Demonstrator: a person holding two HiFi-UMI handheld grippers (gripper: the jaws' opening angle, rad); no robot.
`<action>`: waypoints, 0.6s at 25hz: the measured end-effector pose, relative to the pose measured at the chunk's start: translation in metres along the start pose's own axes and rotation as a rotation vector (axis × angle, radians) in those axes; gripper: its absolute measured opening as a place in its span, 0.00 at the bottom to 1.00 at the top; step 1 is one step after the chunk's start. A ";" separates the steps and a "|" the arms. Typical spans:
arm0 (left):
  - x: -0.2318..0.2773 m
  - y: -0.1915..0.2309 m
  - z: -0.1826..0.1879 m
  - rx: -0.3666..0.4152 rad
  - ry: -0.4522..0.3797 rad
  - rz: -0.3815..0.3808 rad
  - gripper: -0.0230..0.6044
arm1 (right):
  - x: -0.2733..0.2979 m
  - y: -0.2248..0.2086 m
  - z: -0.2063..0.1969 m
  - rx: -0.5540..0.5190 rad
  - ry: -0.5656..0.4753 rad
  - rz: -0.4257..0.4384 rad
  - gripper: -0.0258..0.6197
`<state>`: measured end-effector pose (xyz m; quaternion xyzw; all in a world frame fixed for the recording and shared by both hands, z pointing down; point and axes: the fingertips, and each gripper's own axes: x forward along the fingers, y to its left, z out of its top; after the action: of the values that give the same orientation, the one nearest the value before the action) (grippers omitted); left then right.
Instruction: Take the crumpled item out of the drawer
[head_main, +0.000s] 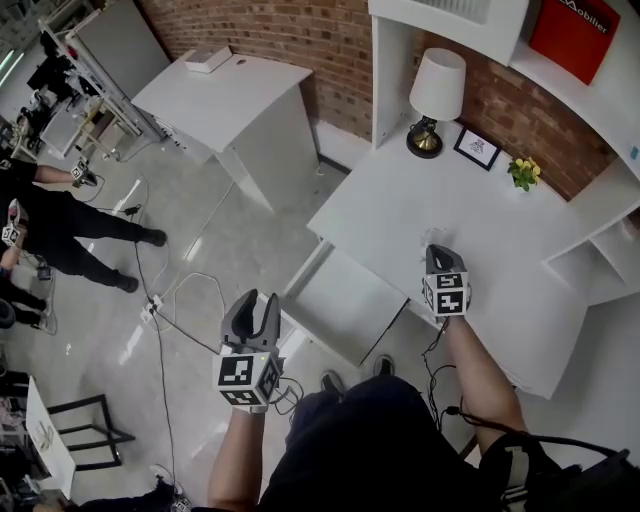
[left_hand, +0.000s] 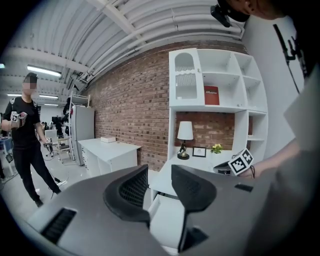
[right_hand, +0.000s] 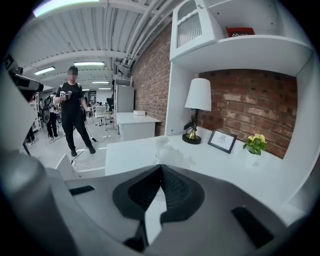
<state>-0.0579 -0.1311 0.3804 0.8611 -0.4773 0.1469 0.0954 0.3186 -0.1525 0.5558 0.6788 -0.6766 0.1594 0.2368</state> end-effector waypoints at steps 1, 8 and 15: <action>0.000 -0.001 -0.003 -0.004 0.006 0.002 0.26 | 0.004 -0.001 -0.006 -0.010 0.016 0.002 0.04; 0.003 -0.011 -0.006 -0.050 0.010 0.000 0.26 | 0.024 -0.006 -0.057 -0.035 0.168 0.000 0.04; -0.002 -0.004 -0.008 -0.036 0.011 0.032 0.26 | 0.014 -0.025 -0.049 -0.043 0.163 -0.098 0.13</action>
<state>-0.0564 -0.1251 0.3876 0.8505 -0.4932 0.1446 0.1113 0.3493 -0.1386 0.6017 0.6905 -0.6244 0.1878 0.3131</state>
